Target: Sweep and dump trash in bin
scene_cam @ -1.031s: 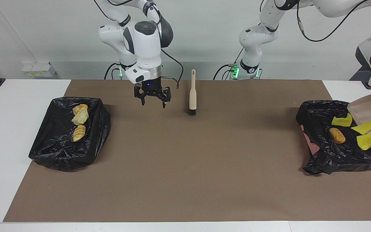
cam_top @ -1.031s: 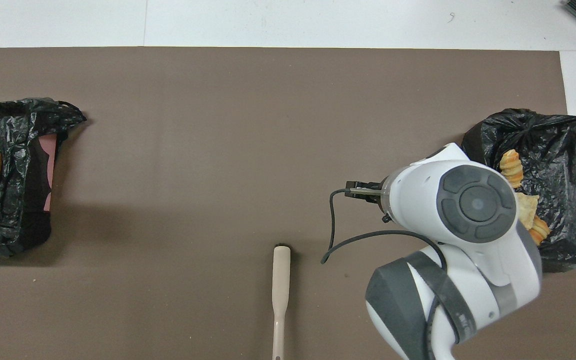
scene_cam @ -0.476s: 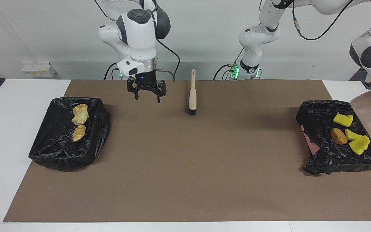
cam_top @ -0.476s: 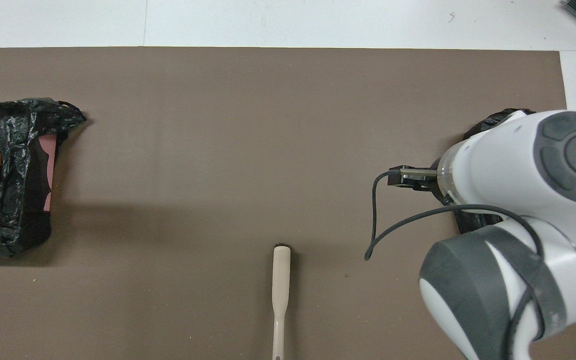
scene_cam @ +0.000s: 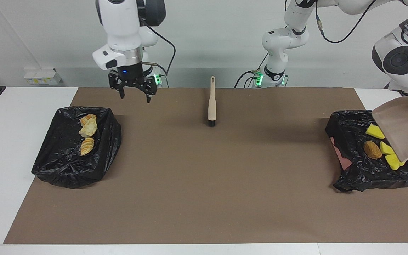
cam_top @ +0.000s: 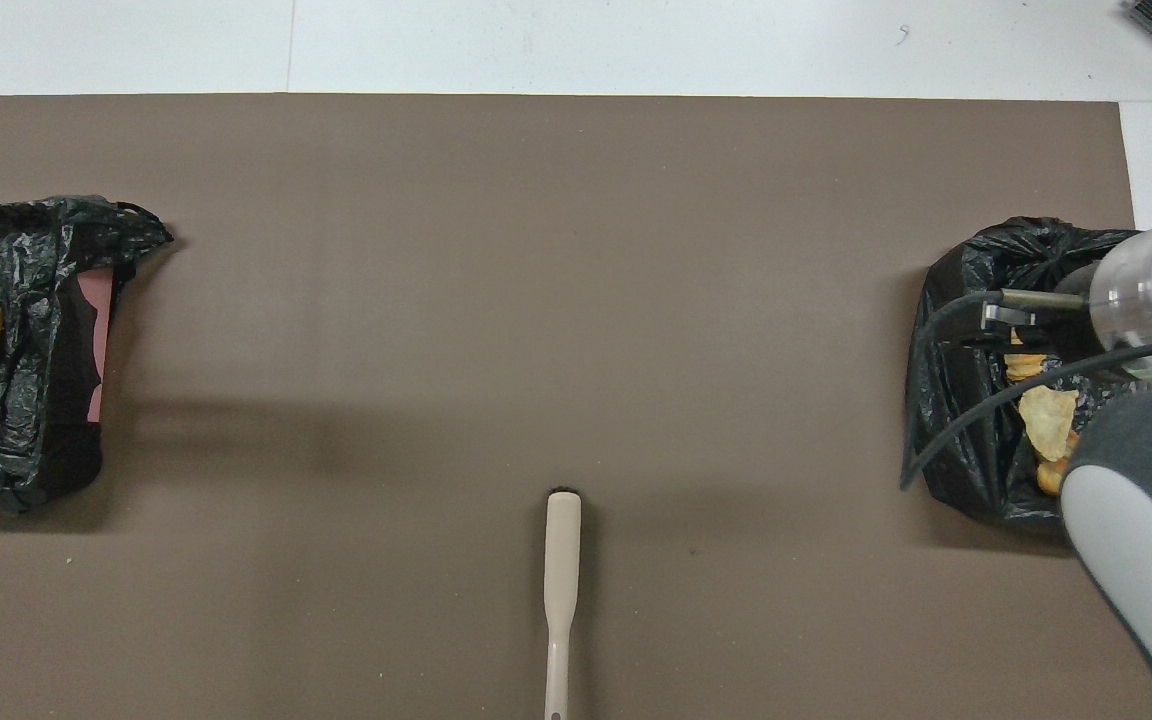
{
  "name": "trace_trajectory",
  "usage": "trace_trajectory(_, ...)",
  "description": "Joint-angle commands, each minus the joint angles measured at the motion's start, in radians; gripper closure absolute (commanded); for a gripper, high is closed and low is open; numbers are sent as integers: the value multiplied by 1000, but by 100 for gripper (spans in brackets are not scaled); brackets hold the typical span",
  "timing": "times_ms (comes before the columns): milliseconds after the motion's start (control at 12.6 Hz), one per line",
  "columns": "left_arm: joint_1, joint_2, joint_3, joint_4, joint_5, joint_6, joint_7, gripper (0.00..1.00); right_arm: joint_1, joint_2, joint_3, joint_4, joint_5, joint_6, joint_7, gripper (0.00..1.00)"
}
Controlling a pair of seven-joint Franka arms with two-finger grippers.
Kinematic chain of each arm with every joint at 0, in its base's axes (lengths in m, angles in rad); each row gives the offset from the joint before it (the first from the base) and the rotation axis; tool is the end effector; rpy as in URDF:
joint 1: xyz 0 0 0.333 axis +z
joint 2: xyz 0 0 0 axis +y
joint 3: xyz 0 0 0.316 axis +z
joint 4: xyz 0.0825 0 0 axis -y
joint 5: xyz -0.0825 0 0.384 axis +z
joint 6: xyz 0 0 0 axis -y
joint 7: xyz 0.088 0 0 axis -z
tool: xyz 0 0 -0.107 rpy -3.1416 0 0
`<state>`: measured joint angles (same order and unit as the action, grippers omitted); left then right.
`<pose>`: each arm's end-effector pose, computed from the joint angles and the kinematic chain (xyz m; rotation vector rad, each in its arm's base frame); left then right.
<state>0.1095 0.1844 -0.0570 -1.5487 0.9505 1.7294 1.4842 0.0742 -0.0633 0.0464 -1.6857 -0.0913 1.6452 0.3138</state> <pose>0.6200 0.1105 0.5779 -1.6425 1.6814 0.8189 0.5376 0.0567 0.6116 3.0405 -0.2859 0.0649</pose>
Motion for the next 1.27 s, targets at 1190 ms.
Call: trace_trajectory(1190, -508, -24, 8, -228, -746, -55, -1203, 100, -44, -41, -105, 50, 79, -105, -219, 0)
